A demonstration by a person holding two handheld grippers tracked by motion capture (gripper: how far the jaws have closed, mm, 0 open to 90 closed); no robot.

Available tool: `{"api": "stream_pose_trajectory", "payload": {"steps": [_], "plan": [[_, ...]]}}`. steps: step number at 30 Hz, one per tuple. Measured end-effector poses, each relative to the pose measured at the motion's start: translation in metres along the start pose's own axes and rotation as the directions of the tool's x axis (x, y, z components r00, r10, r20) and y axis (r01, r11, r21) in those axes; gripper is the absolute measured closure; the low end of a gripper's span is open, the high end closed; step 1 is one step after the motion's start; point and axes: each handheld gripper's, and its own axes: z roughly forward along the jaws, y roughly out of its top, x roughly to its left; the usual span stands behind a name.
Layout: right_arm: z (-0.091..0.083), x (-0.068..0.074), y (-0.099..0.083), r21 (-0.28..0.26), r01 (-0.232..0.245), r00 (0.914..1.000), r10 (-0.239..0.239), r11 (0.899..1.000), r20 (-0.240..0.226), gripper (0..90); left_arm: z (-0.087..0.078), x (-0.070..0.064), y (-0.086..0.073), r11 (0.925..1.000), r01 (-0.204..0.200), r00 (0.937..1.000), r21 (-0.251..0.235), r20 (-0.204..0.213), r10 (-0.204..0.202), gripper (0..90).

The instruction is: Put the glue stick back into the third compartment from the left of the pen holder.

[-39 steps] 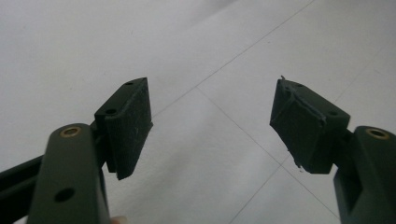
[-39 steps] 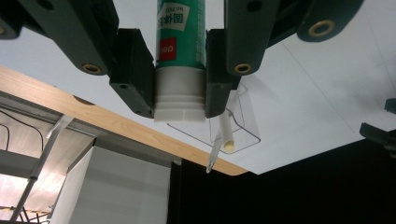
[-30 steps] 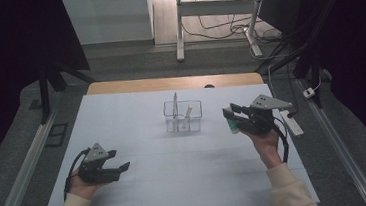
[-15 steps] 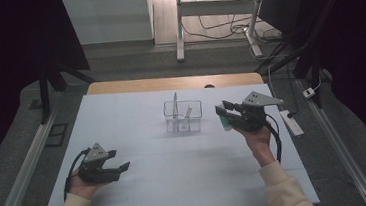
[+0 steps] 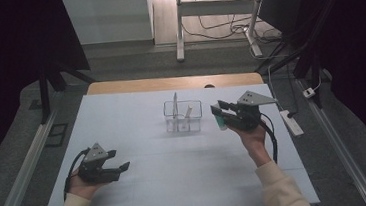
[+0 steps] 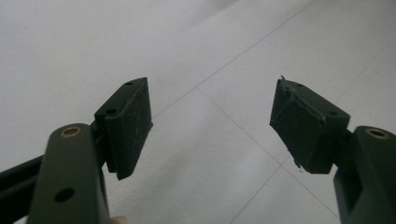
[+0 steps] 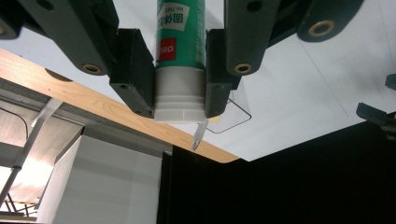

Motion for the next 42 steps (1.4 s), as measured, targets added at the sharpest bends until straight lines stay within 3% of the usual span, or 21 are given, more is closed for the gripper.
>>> {"api": "stream_pose_trajectory", "payload": {"steps": [21, 42], "plan": [[0.025, 0.003, 0.006, -0.021, -0.004, 0.9996, 0.003, 1.000, -0.029, 64.5, 0.000, 0.000, 0.000, 1.0000, 0.003, 1.0000, -0.001, 0.001, -0.003, 29.2], [0.056, -0.001, 0.014, -0.020, -0.030, 0.9995, 0.030, 0.999, -0.012, 64.5, 0.000, 0.001, 0.000, 1.0000, 0.001, 1.0000, 0.000, 0.003, -0.001, 29.2]]}}
